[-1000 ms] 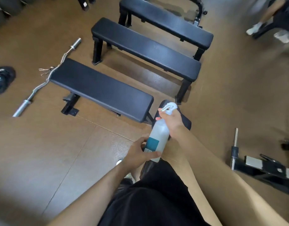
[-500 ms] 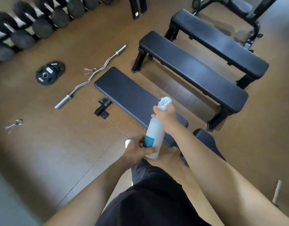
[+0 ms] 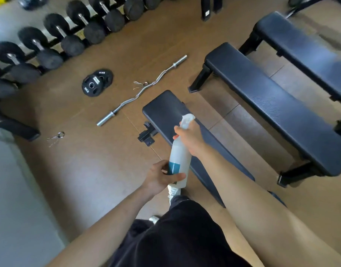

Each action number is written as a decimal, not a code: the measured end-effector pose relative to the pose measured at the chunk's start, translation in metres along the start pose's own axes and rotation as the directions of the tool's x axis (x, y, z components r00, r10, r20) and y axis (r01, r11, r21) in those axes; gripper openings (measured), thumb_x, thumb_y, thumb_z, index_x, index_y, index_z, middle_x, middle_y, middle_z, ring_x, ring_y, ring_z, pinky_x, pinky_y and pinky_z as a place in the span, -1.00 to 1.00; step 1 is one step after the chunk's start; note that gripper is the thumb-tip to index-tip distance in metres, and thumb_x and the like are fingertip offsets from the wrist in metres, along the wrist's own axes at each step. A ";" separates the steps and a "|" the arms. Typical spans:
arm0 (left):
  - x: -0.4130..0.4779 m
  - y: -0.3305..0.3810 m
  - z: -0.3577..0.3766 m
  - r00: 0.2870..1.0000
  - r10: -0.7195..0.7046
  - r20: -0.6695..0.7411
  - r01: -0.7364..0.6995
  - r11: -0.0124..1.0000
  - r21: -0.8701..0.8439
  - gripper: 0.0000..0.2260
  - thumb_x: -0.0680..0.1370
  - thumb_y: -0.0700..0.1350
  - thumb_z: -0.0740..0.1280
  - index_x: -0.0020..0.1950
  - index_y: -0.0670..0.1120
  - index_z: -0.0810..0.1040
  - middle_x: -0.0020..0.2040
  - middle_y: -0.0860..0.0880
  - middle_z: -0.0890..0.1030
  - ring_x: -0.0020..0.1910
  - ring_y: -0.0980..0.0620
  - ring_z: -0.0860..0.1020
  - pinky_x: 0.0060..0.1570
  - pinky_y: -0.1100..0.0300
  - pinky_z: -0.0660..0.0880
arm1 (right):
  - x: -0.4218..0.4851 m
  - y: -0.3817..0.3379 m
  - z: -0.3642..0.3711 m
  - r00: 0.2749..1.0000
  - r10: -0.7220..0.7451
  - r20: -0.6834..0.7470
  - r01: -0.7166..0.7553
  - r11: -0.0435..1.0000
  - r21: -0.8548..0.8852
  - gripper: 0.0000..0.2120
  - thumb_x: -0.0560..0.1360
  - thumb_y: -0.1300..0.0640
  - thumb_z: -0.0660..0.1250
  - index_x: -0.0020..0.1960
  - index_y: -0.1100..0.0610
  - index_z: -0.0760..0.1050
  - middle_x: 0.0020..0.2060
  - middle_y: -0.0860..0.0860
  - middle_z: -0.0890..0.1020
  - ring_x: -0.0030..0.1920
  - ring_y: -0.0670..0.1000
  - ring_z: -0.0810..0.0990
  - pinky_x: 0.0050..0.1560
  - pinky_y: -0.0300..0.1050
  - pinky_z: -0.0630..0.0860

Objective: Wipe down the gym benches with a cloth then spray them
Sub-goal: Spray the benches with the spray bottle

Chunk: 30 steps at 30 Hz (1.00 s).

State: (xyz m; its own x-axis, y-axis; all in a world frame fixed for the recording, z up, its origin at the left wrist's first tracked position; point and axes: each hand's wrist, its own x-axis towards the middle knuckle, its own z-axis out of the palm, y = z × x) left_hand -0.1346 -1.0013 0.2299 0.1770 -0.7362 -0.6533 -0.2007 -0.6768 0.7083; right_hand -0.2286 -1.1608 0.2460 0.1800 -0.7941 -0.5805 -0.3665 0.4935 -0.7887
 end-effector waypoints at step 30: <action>-0.119 -0.075 0.063 0.791 0.111 0.602 -0.189 0.980 0.068 -0.54 0.31 0.04 0.68 0.14 0.02 0.65 -0.03 0.10 0.69 -0.23 0.32 0.57 -0.21 0.41 0.48 | -0.219 0.134 -0.057 0.874 0.172 -0.454 -0.035 0.955 0.293 -0.86 0.59 0.21 0.35 0.00 0.06 0.38 -0.05 0.07 0.53 -0.35 0.00 0.66 -0.18 -0.06 0.56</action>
State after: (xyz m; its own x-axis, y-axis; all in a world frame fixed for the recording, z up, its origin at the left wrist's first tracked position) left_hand -0.2011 -0.8624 0.2379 -0.4624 -0.6535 -0.5993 -0.2958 -0.5235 0.7990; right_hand -0.3691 -0.9409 0.2791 -0.3205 -0.7704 -0.5511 -0.0887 0.6037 -0.7923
